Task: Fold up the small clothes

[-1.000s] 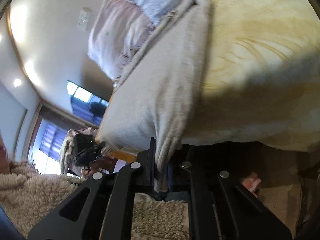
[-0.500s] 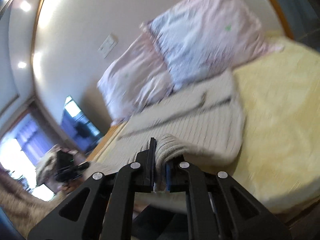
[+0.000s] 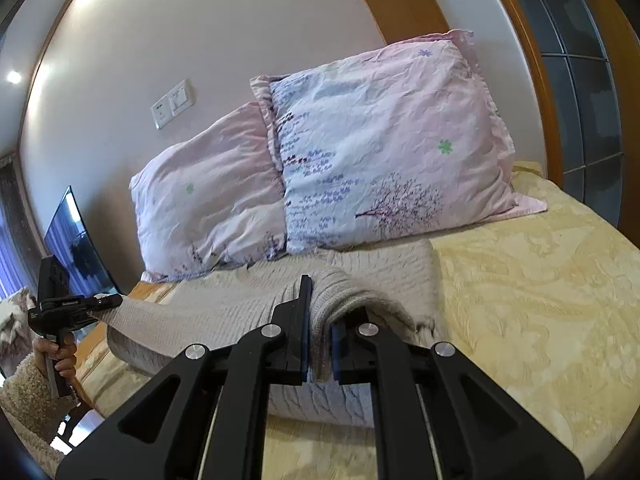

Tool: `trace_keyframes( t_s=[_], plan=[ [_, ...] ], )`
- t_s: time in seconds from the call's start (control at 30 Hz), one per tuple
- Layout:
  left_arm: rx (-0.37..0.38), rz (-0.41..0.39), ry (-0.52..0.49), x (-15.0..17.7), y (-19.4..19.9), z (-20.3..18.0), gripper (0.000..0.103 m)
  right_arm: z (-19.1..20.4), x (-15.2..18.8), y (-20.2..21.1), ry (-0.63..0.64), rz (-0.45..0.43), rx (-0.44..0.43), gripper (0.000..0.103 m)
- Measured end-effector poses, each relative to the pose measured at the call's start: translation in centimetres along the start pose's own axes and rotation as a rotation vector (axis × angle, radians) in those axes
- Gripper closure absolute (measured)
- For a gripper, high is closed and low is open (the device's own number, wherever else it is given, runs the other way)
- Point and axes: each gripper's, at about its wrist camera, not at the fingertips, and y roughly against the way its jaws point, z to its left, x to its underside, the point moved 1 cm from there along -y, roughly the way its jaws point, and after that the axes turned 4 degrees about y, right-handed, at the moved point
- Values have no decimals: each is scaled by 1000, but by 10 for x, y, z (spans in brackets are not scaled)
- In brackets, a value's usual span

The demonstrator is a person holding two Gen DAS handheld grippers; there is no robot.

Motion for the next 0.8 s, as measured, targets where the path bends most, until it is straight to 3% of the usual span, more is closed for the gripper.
trace_keyframes(
  t_s=[0.37,0.57,0.8],
  plan=[
    [-40,-51,-10,-65,-27,-9,97,-1,-43,-39,7,-61,24,95],
    [-87,5,44,-72,-67,13,98,-22,-31,-88,-88,51,66,95],
    [-91,49,104,-83,-104,34,97,-44,-24,-133,-191,147,114,95]
  ],
)
